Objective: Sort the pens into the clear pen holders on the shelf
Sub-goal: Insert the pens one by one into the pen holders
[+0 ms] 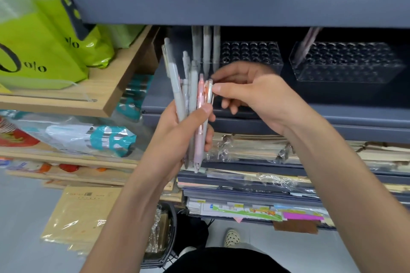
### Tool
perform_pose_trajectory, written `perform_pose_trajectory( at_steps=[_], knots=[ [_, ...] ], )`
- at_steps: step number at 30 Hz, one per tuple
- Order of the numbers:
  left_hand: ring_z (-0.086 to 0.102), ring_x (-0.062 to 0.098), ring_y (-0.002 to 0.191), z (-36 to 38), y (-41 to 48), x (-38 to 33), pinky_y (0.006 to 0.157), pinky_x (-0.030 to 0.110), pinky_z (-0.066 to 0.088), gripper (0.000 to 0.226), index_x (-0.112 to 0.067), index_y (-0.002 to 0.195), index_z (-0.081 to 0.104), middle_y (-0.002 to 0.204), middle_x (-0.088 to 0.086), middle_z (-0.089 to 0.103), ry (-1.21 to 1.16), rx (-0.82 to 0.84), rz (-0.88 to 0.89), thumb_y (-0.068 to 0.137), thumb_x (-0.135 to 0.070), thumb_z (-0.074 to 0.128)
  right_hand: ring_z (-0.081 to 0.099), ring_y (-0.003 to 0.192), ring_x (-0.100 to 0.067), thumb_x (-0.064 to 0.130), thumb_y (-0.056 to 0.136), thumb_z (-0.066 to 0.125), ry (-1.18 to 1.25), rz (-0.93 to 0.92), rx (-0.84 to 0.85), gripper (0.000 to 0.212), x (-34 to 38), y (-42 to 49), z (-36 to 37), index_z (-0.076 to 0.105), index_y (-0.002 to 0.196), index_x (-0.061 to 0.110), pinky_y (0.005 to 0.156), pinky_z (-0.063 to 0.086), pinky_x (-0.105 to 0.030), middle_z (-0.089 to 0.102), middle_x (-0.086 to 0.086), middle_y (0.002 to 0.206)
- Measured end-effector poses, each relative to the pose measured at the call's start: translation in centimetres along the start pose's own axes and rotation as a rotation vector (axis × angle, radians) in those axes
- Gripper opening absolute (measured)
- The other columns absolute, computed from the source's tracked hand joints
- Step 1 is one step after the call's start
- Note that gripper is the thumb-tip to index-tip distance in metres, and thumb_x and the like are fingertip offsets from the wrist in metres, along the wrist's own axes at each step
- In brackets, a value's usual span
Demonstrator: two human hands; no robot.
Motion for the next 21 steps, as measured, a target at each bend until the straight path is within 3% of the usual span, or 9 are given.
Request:
perform_pose_trajectory(
  at_steps=[5, 12, 16, 21],
  knots=[
    [0.058, 0.019, 0.057, 1.4, 0.6, 0.1, 0.050, 0.030, 0.048, 0.020, -0.016, 0.104, 0.059, 0.077, 0.002, 0.064, 0.044, -0.005, 0.029, 0.090, -0.028, 0.067, 0.060, 0.061, -0.012, 0.010, 0.082, 0.076, -0.007, -0.021, -0.001, 0.015, 0.2, 0.0, -1.4, 0.070, 0.095, 0.015, 0.054, 0.052, -0.024, 0.072, -0.004, 0.087],
    [0.056, 0.022, 0.053, 1.3, 0.6, 0.0, 0.048, 0.030, 0.049, 0.014, -0.011, 0.094, 0.057, 0.061, 0.005, 0.058, 0.002, -0.116, 0.052, 0.092, -0.023, 0.065, 0.050, 0.054, -0.012, -0.004, 0.082, 0.069, 0.190, -0.011, 0.084, 0.015, 0.1, 0.4, -1.4, 0.068, 0.095, 0.003, 0.049, 0.045, -0.023, 0.063, -0.003, 0.068],
    [0.059, 0.022, 0.052, 0.3, 0.6, 0.1, 0.048, 0.031, 0.050, 0.010, -0.012, 0.094, 0.057, 0.067, 0.005, 0.059, -0.063, -0.247, 0.034, 0.096, -0.019, 0.064, 0.049, 0.057, -0.013, -0.004, 0.084, 0.067, 0.230, -0.032, 0.048, 0.014, -0.1, 0.4, -2.0, 0.073, 0.094, 0.003, 0.050, 0.042, -0.023, 0.062, -0.008, 0.071],
    [0.061, 0.021, 0.055, 0.3, 0.4, -0.1, 0.052, 0.033, 0.052, 0.009, -0.013, 0.099, 0.059, 0.068, 0.002, 0.062, -0.040, -0.290, 0.037, 0.096, -0.020, 0.064, 0.046, 0.055, -0.013, -0.001, 0.084, 0.067, 0.312, -0.069, -0.037, 0.013, -0.6, 0.0, -1.9, 0.071, 0.095, 0.003, 0.048, 0.039, -0.024, 0.062, -0.002, 0.071]
  ],
)
Point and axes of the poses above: each hand's wrist, its own y-axis towards the middle knuckle, its own z-axis out of the palm, x = y × z, the point moved 10 cm from there along y, towards the middle knuckle
